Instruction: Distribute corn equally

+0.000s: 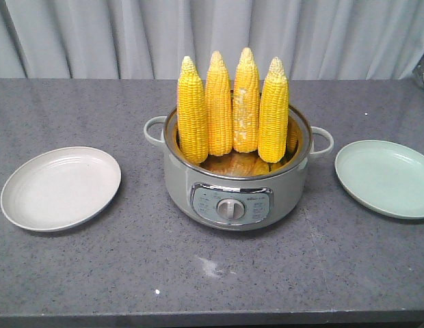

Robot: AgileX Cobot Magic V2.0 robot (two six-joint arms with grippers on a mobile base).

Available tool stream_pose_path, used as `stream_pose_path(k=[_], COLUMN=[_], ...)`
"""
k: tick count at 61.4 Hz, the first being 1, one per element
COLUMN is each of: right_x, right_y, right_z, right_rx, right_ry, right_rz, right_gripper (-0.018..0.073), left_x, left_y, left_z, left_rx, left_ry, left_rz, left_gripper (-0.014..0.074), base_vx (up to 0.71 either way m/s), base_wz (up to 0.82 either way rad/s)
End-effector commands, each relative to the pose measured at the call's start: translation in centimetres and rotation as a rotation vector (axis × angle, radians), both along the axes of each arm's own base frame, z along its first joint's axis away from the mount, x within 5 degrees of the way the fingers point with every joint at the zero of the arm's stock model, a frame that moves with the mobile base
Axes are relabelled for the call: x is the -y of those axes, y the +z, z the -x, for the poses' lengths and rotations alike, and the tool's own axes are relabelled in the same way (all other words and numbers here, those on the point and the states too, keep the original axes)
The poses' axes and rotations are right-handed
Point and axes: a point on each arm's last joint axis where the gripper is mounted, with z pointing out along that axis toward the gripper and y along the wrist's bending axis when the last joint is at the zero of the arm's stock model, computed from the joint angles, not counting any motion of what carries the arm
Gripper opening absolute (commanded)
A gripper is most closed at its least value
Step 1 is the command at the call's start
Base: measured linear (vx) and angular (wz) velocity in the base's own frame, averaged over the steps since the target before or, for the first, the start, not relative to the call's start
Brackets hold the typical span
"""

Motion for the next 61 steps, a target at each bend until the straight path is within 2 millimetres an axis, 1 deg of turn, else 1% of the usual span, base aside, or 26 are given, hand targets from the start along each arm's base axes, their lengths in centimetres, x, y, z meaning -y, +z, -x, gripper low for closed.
stream_pose_path(k=[1,61], right_x=[-0.09,-0.09], right_y=[0.28,0.28], right_z=[0.05,0.05], right_rx=[0.062,0.062], right_ry=[0.006,0.006], right_rz=[0.021,0.021], right_gripper=[-0.0001,-0.0001], left_x=[0.13,0.13], left_y=[0.72,0.72], left_z=[0.09,0.09], left_rx=[0.094,0.094], left_ry=[-0.016,-0.016], left_rz=[0.008,0.008], left_gripper=[-0.0007,-0.0007], base_vx=[0.0,0.0], base_wz=[0.0,0.0])
